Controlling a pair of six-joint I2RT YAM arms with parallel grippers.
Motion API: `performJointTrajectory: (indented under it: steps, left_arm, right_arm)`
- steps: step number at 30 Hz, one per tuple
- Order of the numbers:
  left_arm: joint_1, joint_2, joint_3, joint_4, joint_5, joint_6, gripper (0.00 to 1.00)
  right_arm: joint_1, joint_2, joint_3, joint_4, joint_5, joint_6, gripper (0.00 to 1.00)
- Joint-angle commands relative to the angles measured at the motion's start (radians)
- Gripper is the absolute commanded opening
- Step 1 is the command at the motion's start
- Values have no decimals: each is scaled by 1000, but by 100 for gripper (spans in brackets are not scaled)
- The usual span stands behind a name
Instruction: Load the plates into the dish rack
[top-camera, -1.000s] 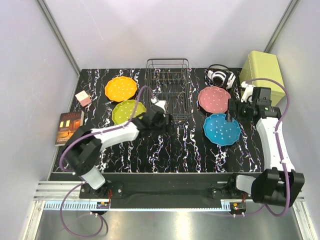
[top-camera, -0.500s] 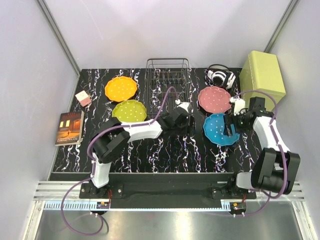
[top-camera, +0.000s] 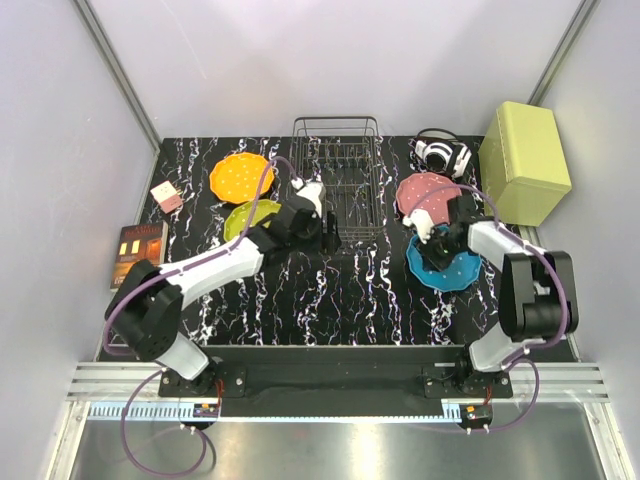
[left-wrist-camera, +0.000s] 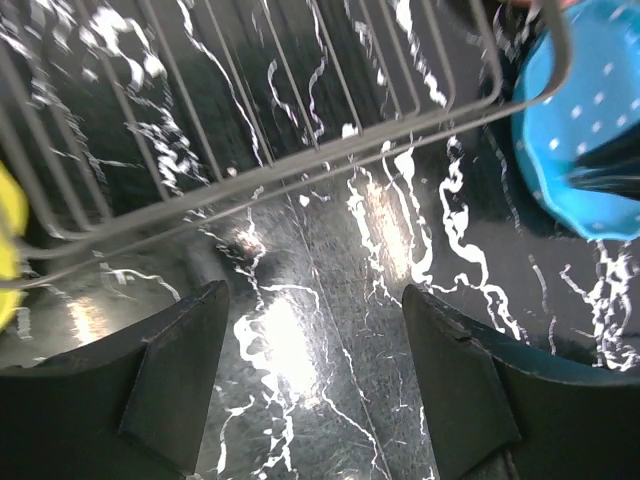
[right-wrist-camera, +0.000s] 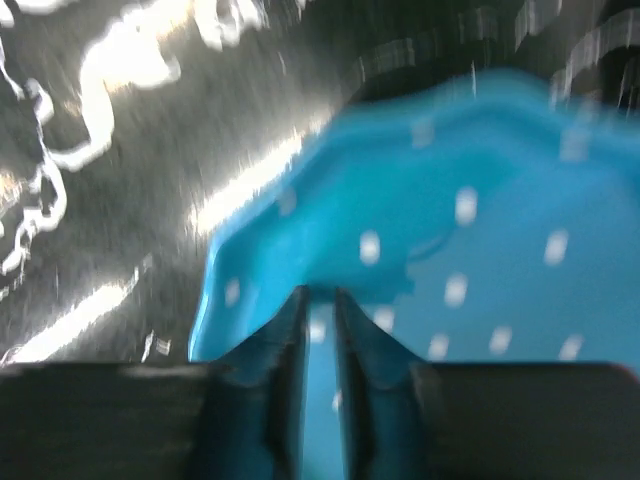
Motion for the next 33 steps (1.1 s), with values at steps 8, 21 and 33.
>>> performJointTrajectory:
  steps: [8, 21, 33]
  left_arm:
    - [136, -101, -15, -29, -46, 90, 76]
    - [226, -172, -73, -26, -74, 56, 82]
    - [332, -301, -225, -45, -25, -63, 87]
  right_arm:
    - [175, 105, 47, -59, 88, -194, 0]
    - [422, -54, -32, -267, 79, -242, 0]
    - [785, 154, 187, -163, 21, -7, 1]
